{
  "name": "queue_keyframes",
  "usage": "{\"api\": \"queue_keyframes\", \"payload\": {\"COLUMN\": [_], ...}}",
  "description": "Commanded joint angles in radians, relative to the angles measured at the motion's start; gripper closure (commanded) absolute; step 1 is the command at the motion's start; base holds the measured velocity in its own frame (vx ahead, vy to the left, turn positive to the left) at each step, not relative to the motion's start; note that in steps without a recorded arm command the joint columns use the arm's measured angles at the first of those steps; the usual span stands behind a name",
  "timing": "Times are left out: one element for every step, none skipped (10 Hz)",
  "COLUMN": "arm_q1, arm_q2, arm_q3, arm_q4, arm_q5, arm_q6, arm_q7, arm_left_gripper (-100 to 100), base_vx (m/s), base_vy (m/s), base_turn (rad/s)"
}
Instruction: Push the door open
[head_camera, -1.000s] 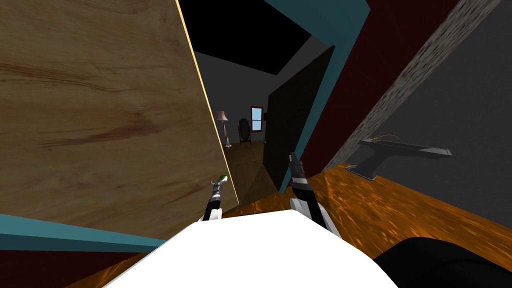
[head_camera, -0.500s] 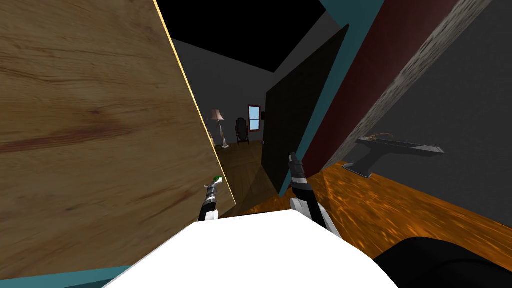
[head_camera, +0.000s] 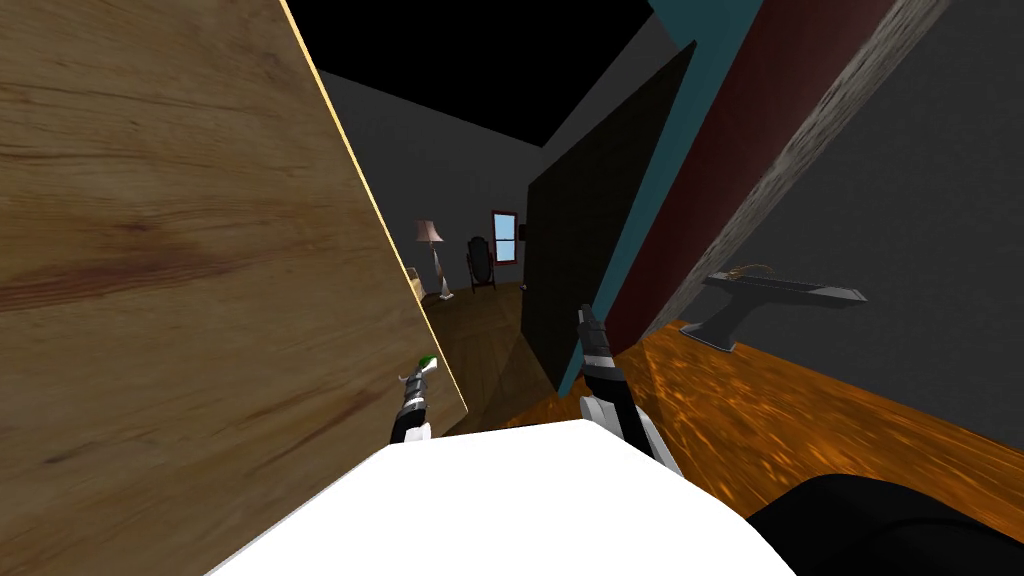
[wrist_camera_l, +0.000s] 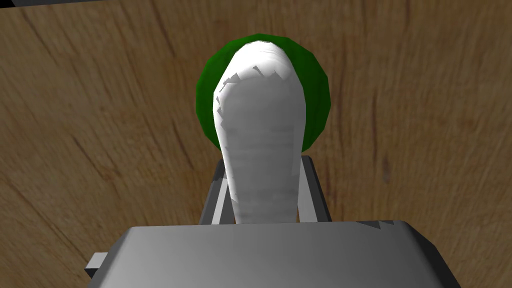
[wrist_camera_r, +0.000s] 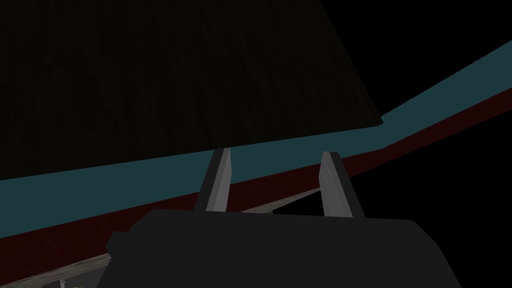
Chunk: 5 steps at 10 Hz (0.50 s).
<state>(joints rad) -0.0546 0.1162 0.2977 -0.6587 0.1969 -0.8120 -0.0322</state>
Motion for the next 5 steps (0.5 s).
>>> {"api": "queue_keyframes", "payload": {"arm_q1": [0.012,0.015,0.018,0.021,0.024], "arm_q2": [0.007,0.009,0.011,0.014,0.016], "arm_q3": [0.031,0.045,0.06,0.075,0.089], "arm_q4": [-0.022,-0.022,-0.021,-0.02,-0.019], "arm_q5": [0.011,0.016,0.02,0.025,0.03], "arm_q6": [0.019,0.019,0.019,0.019,0.018], "arm_q7": [-0.008,-0.009,-0.01,-0.011,-0.013], "arm_left_gripper": [100,100,100,100,100], "base_vx": [0.108,0.105,0.112,0.111,0.097], "base_vy": [-0.018,-0.002,0.001,0.013,0.009], "base_turn": [-0.045,-0.059,-0.048,-0.056,-0.067]}}
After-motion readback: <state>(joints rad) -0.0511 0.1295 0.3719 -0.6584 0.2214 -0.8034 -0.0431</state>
